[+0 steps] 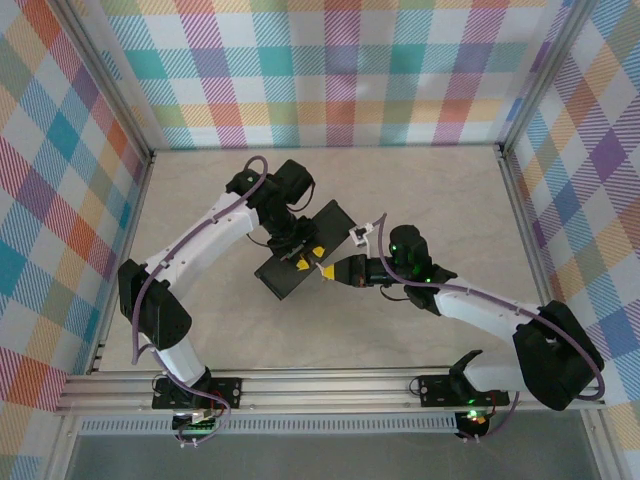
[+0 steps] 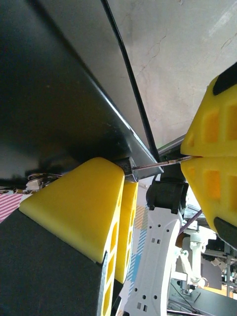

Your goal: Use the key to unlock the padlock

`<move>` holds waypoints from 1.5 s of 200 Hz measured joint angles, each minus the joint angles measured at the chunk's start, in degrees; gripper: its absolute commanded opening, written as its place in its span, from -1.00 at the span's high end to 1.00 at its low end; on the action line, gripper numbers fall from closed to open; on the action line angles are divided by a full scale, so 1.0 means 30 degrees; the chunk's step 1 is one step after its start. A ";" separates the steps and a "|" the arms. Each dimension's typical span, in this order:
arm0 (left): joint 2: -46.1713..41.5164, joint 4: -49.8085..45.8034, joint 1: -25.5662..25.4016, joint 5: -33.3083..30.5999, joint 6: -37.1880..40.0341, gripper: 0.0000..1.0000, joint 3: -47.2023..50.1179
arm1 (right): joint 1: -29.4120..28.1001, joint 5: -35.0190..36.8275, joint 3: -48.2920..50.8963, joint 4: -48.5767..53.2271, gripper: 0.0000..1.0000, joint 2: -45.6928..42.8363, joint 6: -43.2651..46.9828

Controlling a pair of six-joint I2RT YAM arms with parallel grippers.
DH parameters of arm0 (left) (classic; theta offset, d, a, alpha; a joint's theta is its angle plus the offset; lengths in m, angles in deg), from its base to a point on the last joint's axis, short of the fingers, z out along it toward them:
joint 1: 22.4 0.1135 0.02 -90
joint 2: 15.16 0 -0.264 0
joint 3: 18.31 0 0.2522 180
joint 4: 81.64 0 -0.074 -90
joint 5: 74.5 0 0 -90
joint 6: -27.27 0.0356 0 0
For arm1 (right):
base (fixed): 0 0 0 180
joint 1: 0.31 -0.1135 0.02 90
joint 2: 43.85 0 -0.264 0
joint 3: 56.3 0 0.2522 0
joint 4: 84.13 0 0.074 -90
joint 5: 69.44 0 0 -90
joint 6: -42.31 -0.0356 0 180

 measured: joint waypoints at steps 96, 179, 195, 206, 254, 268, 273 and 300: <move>-0.0729 0.0889 0.0189 -0.0058 -0.0437 1.00 0.0685 | 0.0000 0.0182 -0.0117 -0.1617 1.00 0.0685 -0.1297; -0.1035 0.1530 0.0401 -0.0175 -0.0692 1.00 0.1282 | -0.0262 0.0146 -0.0284 -0.2470 1.00 0.1348 -0.2062; -0.1107 0.1545 0.0430 -0.0226 -0.0838 1.00 0.1377 | -0.0364 0.0291 -0.0306 -0.2528 1.00 0.1421 -0.2062; -0.1122 0.1610 0.0466 -0.0284 -0.0933 1.00 0.1377 | -0.0386 0.0474 -0.0306 -0.2659 1.00 0.1464 -0.2062; -0.1559 0.2492 0.0794 -0.0481 -0.1246 1.00 0.1858 | -0.0357 0.0816 -0.0022 -0.5530 1.00 0.2514 -0.3031; -0.1676 0.2652 0.0918 -0.0641 -0.1377 1.00 0.1945 | -0.0357 0.0750 -0.0022 -0.6608 1.00 0.3031 -0.3519; -0.1676 0.2681 0.0969 -0.0656 -0.1392 1.00 0.1945 | -0.0350 0.0721 -0.0022 -0.6951 1.00 0.3206 -0.3679; -0.1690 0.2739 0.1086 -0.0707 -0.1384 1.00 0.1953 | -0.0350 0.0699 -0.0022 -0.7584 1.00 0.3483 -0.4102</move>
